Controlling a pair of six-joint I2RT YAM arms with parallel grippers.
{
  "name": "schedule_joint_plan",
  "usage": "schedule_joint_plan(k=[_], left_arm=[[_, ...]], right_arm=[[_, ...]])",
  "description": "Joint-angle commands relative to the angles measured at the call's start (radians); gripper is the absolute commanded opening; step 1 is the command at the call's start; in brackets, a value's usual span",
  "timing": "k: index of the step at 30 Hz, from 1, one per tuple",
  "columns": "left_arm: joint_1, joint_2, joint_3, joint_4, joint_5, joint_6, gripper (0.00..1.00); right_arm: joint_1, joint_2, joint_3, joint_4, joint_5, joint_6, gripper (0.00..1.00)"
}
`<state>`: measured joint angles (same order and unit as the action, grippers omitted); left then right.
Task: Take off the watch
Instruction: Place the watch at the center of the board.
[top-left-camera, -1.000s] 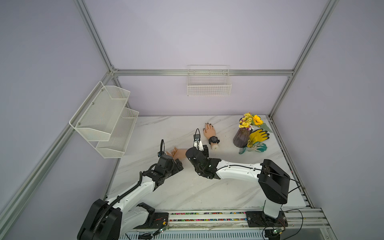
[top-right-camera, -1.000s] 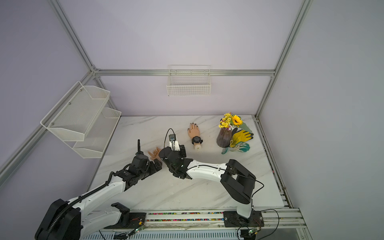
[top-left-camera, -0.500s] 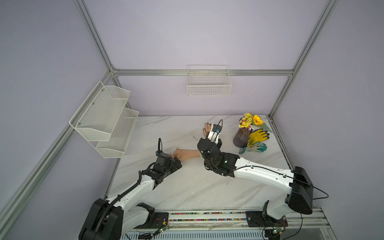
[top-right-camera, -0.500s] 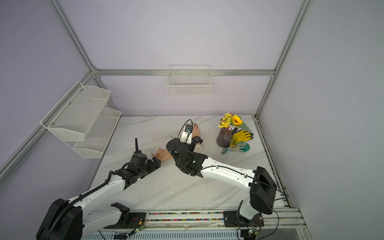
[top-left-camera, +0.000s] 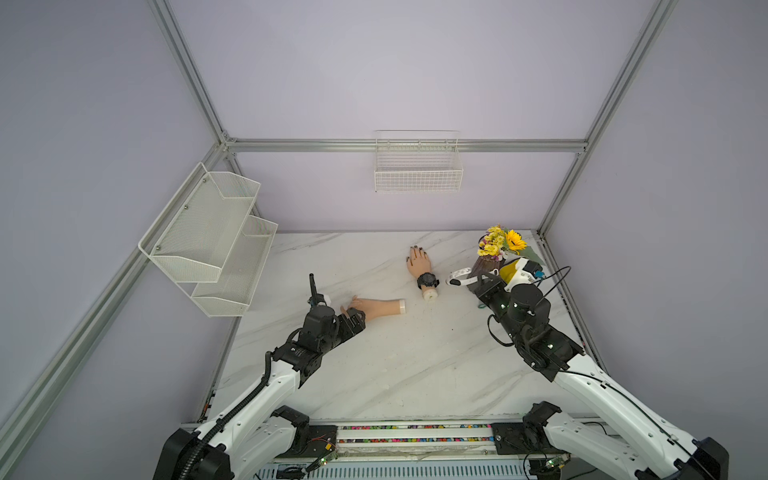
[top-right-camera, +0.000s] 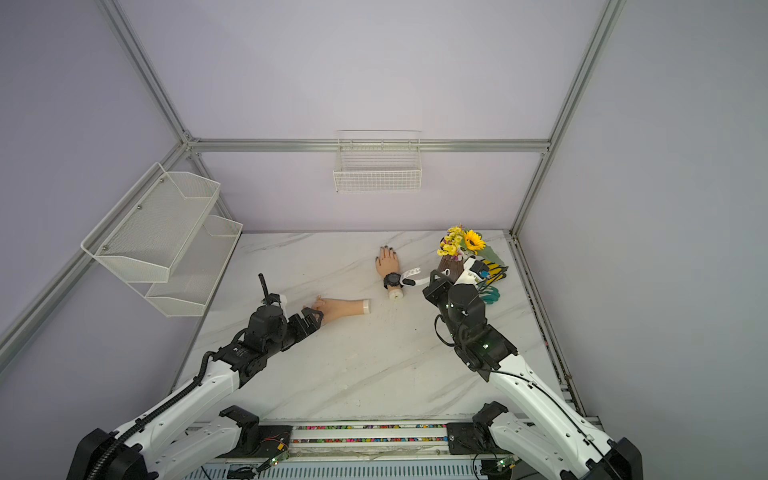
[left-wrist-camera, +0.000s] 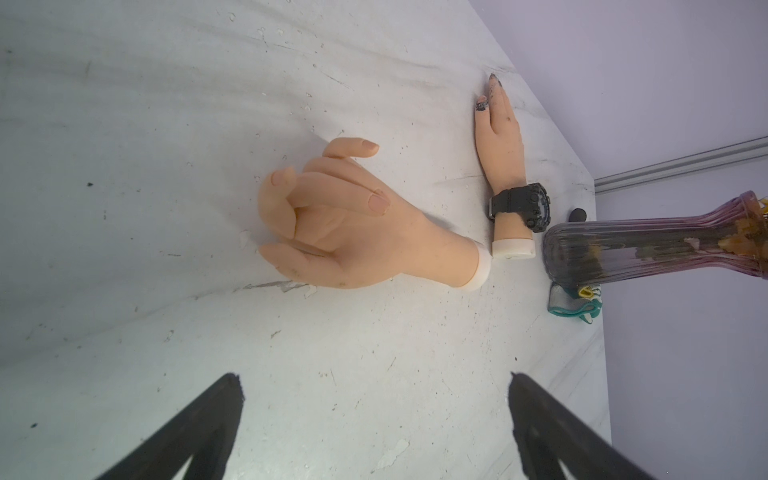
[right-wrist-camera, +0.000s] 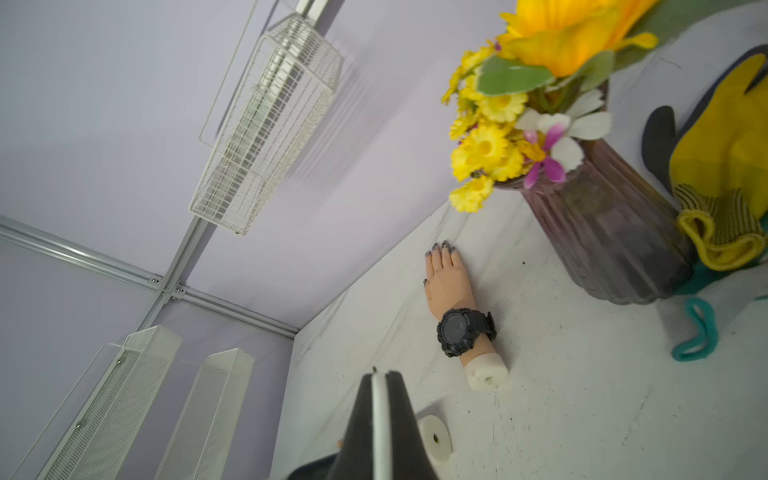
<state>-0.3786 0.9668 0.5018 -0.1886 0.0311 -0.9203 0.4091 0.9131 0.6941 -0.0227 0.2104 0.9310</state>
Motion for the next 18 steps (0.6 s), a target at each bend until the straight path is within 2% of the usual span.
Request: schedule_joint_plan(k=[1,4,7,13,18], left_arm=[[0.008,0.003,0.016,0.032,0.019,0.017,1.00],[0.007,0.016,0.021,0.032,0.031,0.017,1.00],[0.008,0.015,0.021,0.027,0.033,0.018,1.00],[0.009,0.009,0.027,0.013,0.042,0.046,1.00],[0.009,0.003,0.026,0.090,0.147,0.094,1.00]], right_arm=[[-0.149,0.067,-0.073,0.022,-0.347,0.012,0.00],[-0.239,0.123,-0.147,0.098,-0.451,0.029,0.00],[-0.299,0.171,-0.213,0.160,-0.483,0.087,0.00],[-0.421,0.300,-0.283,0.187,-0.507,0.191,0.00],[-0.491,0.319,-0.319,0.217,-0.454,0.202,0.00]])
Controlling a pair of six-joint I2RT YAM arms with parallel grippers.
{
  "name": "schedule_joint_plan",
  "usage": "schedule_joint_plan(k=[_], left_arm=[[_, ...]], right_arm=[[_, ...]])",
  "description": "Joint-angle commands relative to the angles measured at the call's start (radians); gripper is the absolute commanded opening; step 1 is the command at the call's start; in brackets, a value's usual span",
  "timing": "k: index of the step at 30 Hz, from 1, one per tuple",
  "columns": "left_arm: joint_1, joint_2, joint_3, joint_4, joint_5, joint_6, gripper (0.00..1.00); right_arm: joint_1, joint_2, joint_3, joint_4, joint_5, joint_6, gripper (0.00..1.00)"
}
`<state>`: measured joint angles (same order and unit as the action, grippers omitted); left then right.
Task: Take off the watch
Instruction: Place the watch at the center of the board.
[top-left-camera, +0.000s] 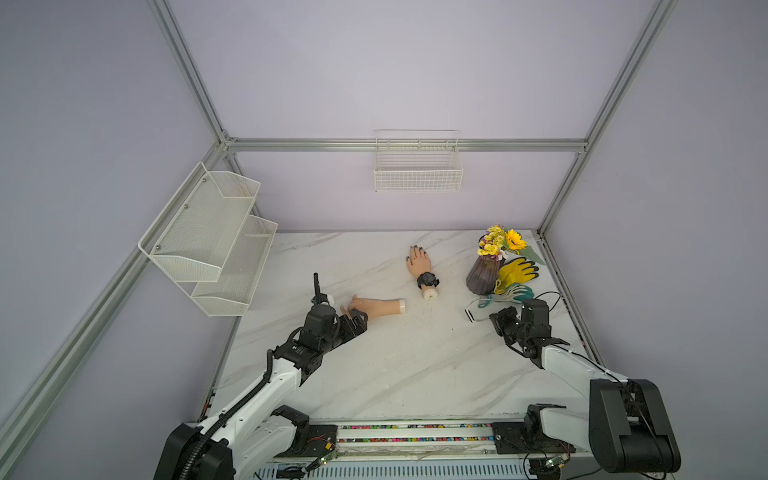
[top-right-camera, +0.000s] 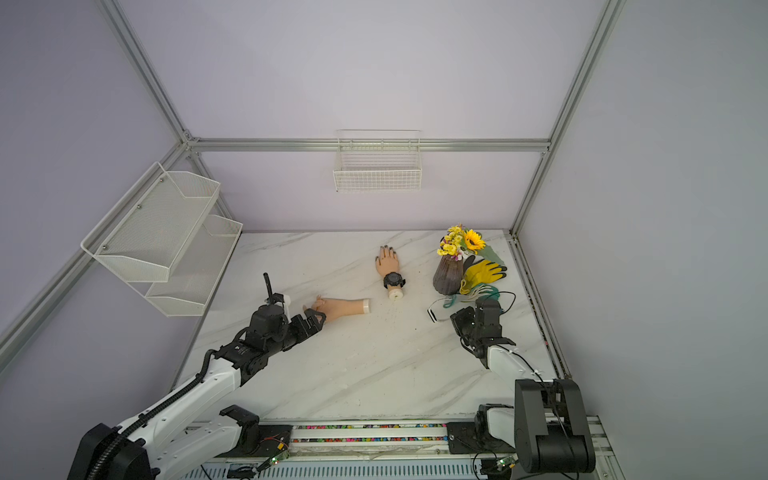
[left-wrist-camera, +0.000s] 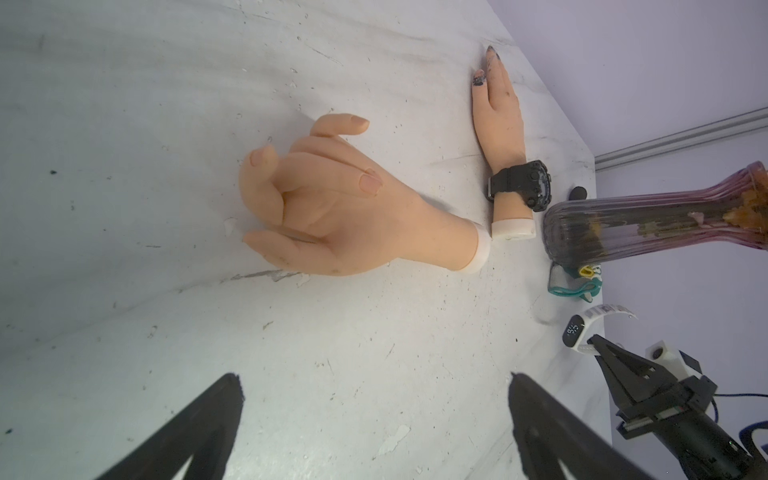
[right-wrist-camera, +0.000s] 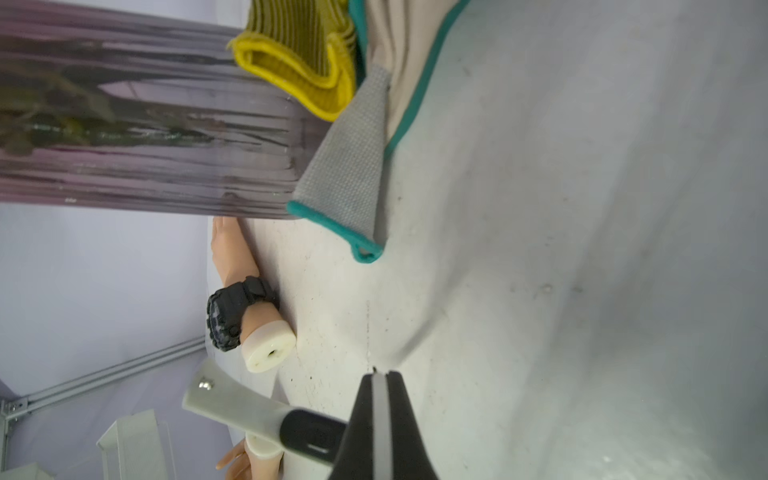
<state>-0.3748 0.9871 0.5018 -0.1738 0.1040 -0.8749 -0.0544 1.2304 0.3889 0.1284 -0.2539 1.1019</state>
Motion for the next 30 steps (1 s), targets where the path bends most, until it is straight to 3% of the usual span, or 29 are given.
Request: schedule_joint_plan(k=[1,14,15,20,24,27,30], left_arm=[[0.005,-0.018,0.026,0.093,0.095,0.056,1.00],[0.005,0.010,0.024,0.129,0.125,0.057,1.00],[0.005,0.010,0.023,0.131,0.125,0.057,1.00],[0.006,0.012,0.024,0.128,0.121,0.056,1.00],[0.005,0.010,0.027,0.126,0.123,0.054,1.00],[0.004,0.002,0.029,0.122,0.118,0.054,1.00],[0.005,-0.006,0.028,0.120,0.114,0.051,1.00]], right_arm=[[-0.046,0.001,-0.020,0.071,0.005,0.030,0.00],[-0.151,0.129,0.009,-0.015,0.015,0.104,0.00],[-0.152,0.138,0.015,-0.020,0.012,0.102,0.02],[-0.156,0.147,0.036,-0.032,-0.005,0.079,0.36],[-0.156,0.029,0.037,-0.053,0.021,0.088,0.50],[-0.157,-0.129,0.060,-0.103,0.072,0.080,0.52],[-0.156,-0.299,0.114,-0.148,0.130,0.030,0.62]])
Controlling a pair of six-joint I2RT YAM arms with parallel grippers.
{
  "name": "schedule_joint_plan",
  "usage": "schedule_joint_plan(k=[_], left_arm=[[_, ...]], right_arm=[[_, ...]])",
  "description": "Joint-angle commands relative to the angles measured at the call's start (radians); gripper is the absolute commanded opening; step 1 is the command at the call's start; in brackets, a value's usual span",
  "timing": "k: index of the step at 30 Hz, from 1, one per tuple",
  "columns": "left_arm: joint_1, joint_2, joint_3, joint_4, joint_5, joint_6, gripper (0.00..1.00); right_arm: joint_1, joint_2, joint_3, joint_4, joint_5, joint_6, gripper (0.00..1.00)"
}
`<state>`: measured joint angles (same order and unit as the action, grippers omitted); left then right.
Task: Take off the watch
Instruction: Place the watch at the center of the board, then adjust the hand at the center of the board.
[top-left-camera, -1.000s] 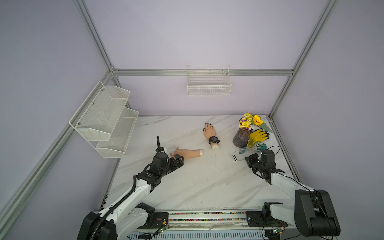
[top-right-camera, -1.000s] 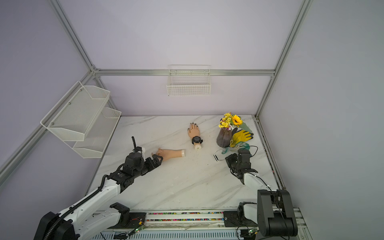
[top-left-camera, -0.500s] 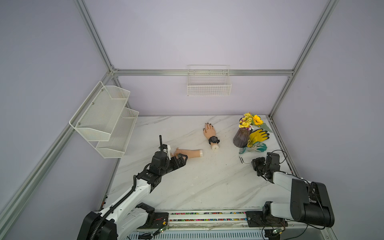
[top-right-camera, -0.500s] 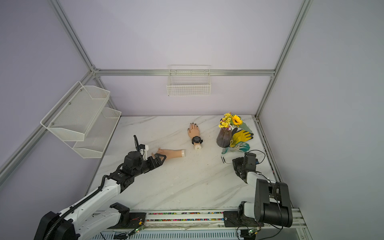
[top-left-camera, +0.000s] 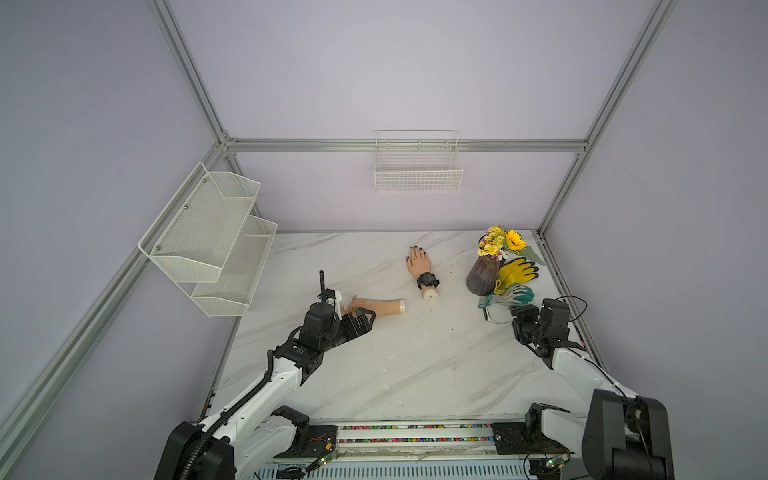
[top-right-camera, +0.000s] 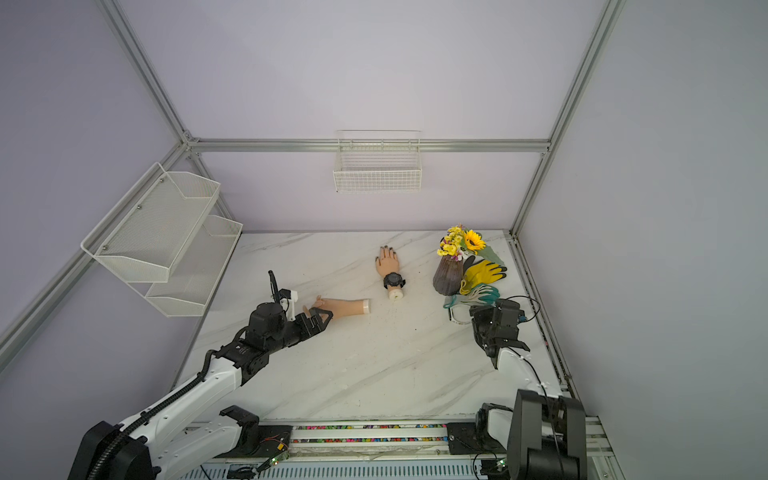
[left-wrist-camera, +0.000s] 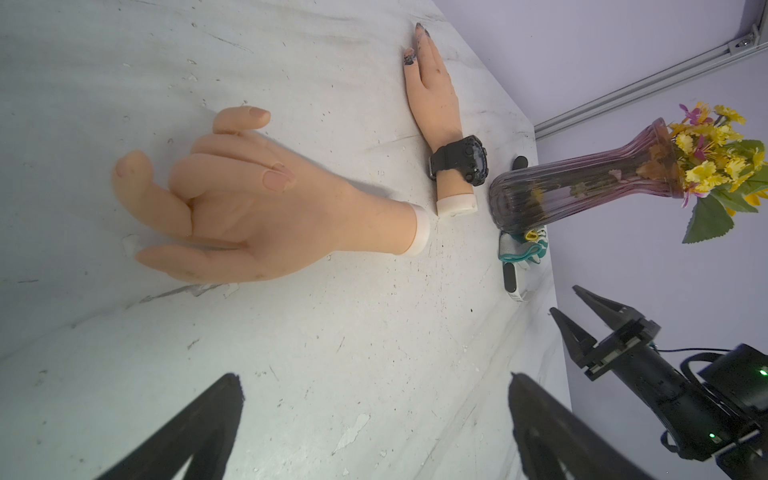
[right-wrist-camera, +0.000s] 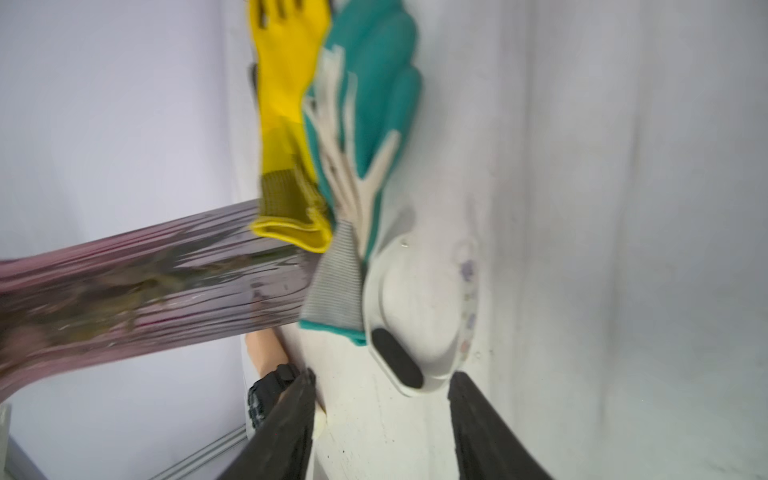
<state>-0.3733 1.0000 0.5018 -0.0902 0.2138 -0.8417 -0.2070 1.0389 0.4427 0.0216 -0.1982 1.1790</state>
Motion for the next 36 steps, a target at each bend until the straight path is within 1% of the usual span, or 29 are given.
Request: schedule_joint_plan(k=[1,4,7,8,10,11,13,15,16,18,19,20,21,23,25,28,31,33,36], left_arm=[[0.004,-0.021,0.026,0.036,0.003,0.017,1.00],[0.003,-0.029,0.023,0.041,0.002,0.015,1.00],[0.004,-0.039,0.021,0.050,0.004,0.012,1.00],[0.004,-0.043,0.020,0.056,0.005,0.011,1.00],[0.004,-0.054,0.019,0.067,0.010,0.010,1.00],[0.002,-0.061,0.015,0.080,0.015,0.009,1.00],[0.002,-0.074,0.006,0.106,0.026,0.007,1.00],[0.002,-0.085,-0.002,0.132,0.041,0.004,1.00],[0.002,-0.092,-0.006,0.147,0.050,0.002,1.00],[0.001,-0.101,-0.010,0.166,0.069,0.004,1.00],[0.001,-0.106,-0.009,0.172,0.080,0.007,1.00],[0.001,-0.115,-0.007,0.174,0.090,0.012,1.00],[-0.001,-0.120,-0.006,0.176,0.098,0.017,1.00],[-0.006,-0.138,-0.004,0.173,0.106,0.023,1.00],[-0.006,-0.154,-0.005,0.172,0.116,0.030,1.00],[-0.007,-0.185,0.001,0.153,0.120,0.044,1.00],[-0.007,-0.210,0.007,0.113,0.102,0.059,1.00],[-0.009,-0.223,0.006,0.097,0.096,0.067,1.00],[-0.008,-0.229,0.005,0.091,0.095,0.070,1.00]], right_arm=[[-0.003,-0.165,0.086,-0.053,0.091,-0.070,0.64],[0.000,-0.294,0.162,-0.049,0.093,-0.154,0.70],[0.043,-0.343,0.259,-0.038,0.074,-0.239,0.72],[0.080,-0.360,0.288,-0.018,0.071,-0.270,0.73],[0.187,-0.404,0.324,0.052,0.116,-0.317,0.74],[0.272,-0.421,0.337,0.098,0.153,-0.349,0.77],[0.425,-0.415,0.360,0.169,0.224,-0.400,0.79],[0.571,-0.337,0.406,0.184,0.273,-0.465,0.79],[0.655,-0.272,0.438,0.184,0.306,-0.502,0.79],[0.834,-0.139,0.520,0.159,0.427,-0.594,0.79],[0.929,-0.051,0.569,0.138,0.515,-0.645,0.80],[1.004,0.027,0.623,0.113,0.586,-0.698,0.81],[1.046,0.106,0.669,0.087,0.626,-0.736,0.82],[1.084,0.277,0.781,0.014,0.641,-0.795,0.83],[1.087,0.414,0.858,-0.061,0.635,-0.812,0.85],[1.087,0.591,0.929,-0.162,0.676,-0.811,0.88],[1.080,0.716,0.951,-0.214,0.737,-0.819,0.97],[1.053,0.779,0.962,-0.242,0.718,-0.810,0.97],[0.994,0.842,0.957,-0.267,0.651,-0.792,0.97]])
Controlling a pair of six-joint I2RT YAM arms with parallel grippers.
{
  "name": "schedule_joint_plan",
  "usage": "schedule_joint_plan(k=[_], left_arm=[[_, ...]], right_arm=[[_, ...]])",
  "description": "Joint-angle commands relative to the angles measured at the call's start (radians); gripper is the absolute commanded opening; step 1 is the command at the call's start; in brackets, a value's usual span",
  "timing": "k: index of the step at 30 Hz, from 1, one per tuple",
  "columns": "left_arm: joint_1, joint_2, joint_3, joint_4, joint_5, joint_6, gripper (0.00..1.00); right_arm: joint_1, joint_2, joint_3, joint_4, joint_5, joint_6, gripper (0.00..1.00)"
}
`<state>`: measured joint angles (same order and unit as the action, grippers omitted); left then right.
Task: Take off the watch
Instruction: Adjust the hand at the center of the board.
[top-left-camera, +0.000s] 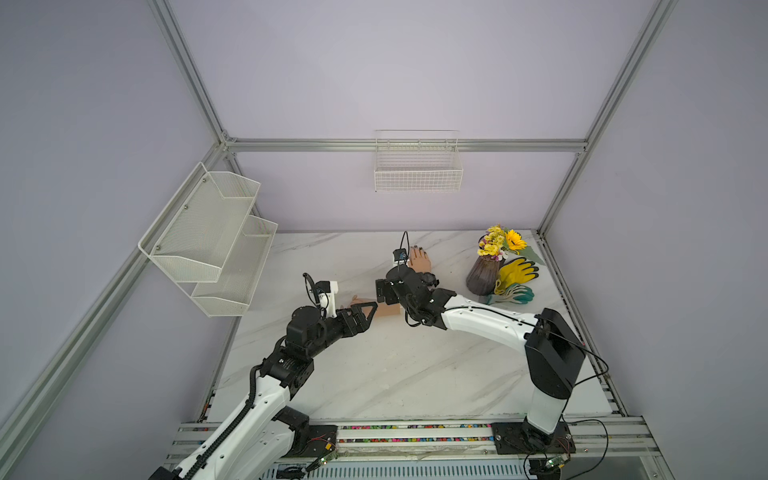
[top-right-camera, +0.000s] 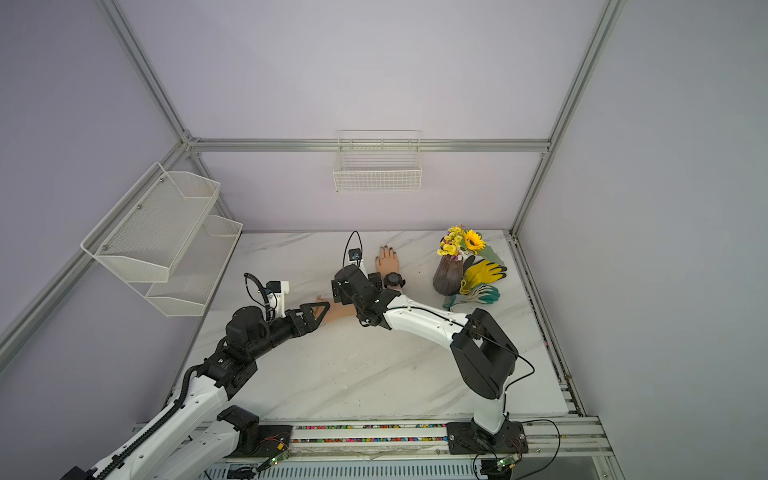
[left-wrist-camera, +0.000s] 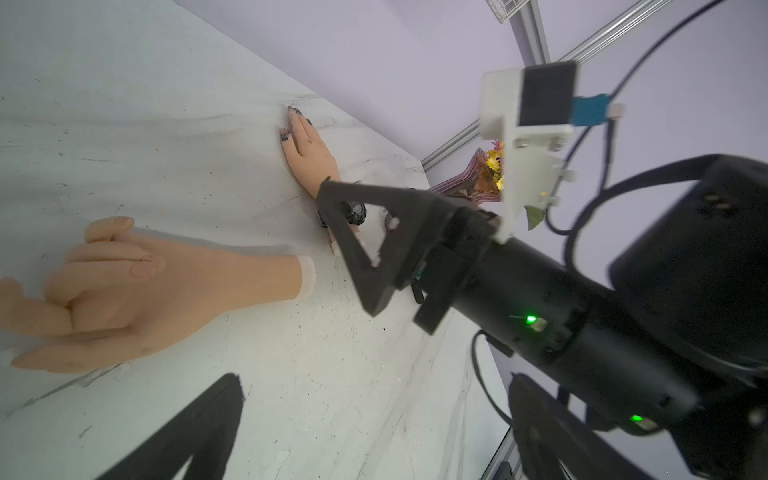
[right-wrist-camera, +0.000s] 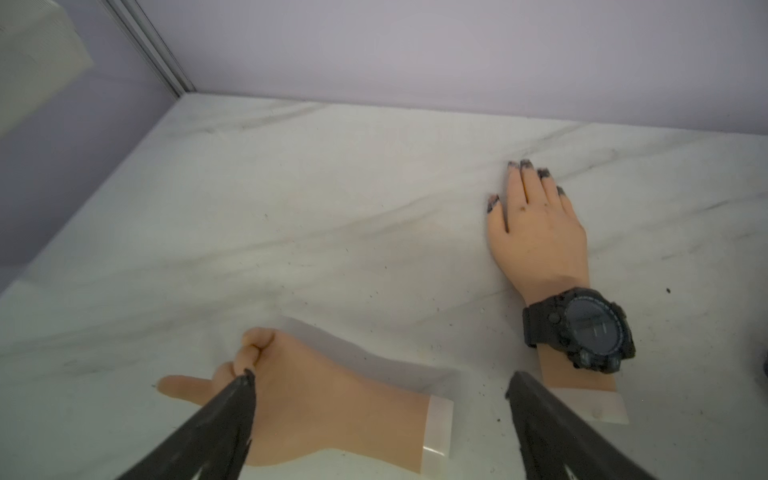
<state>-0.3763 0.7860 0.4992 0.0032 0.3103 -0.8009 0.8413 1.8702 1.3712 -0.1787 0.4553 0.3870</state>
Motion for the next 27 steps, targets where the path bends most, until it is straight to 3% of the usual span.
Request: schedule_joint_plan(k=[1,7,16,27], left_arm=[[-0.005,-0.015,0.008,-0.003,-0.002,0.029,1.00],[-0.005,-0.016,0.001,-0.002,0.004,0.022,1.00],[-0.006,-0.041,-0.015,-0.009,0.071,0.035,1.00],[-0.004,-0.041,0.052,-0.207,0.076,0.080,1.00]], right_arm=[[-0.076,0.024,0.020,-0.068,-0.031,0.006,0.97],[-0.215,0.070,-0.061,-0.070,-0.178,0.077,0.97],[-0.270,0.159,-0.031,-0.042,-0.202,0.090,0.97],[-0.288,0.235,0.004,-0.052,-0.139,0.089,0.58]])
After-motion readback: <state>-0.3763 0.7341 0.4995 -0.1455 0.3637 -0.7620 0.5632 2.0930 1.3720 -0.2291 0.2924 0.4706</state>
